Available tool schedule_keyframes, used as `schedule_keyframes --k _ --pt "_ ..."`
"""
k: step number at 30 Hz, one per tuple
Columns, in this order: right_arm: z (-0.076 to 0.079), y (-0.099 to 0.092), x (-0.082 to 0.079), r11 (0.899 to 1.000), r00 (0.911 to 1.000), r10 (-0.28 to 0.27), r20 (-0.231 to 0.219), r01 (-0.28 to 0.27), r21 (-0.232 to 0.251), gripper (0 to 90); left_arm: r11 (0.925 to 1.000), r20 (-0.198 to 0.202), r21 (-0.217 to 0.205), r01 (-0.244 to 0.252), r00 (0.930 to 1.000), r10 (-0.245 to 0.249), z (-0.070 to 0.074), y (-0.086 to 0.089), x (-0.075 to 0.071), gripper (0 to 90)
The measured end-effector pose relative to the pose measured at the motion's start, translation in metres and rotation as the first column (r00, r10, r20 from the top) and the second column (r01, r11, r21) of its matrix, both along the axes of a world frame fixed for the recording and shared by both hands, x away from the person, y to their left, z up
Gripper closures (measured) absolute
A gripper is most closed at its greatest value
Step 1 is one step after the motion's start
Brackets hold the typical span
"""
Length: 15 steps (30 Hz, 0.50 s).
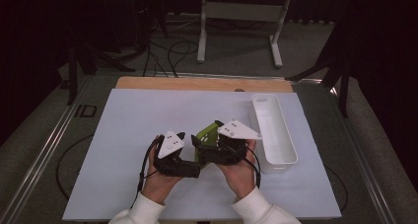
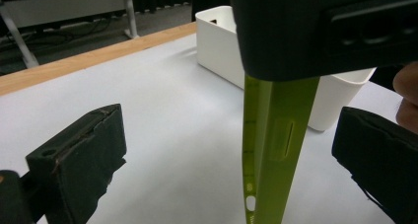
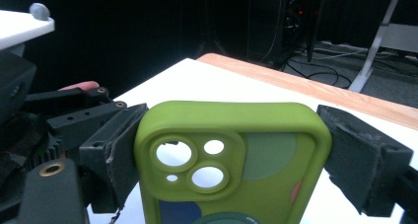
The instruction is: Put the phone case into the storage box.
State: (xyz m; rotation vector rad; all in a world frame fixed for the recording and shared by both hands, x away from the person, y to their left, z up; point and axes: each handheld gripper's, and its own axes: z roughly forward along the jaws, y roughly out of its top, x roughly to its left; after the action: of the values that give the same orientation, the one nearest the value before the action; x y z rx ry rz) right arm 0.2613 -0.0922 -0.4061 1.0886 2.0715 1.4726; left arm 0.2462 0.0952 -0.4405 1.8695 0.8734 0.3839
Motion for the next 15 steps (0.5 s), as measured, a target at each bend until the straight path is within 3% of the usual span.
schedule_keyframes --k 15 --pt "0.003 -0.003 0.003 1.000 0.9999 -0.015 0.004 0.015 0.001 15.9 0.9996 0.033 -0.004 -0.029 0.9990 0.029 0.002 0.019 -0.002 0.8"
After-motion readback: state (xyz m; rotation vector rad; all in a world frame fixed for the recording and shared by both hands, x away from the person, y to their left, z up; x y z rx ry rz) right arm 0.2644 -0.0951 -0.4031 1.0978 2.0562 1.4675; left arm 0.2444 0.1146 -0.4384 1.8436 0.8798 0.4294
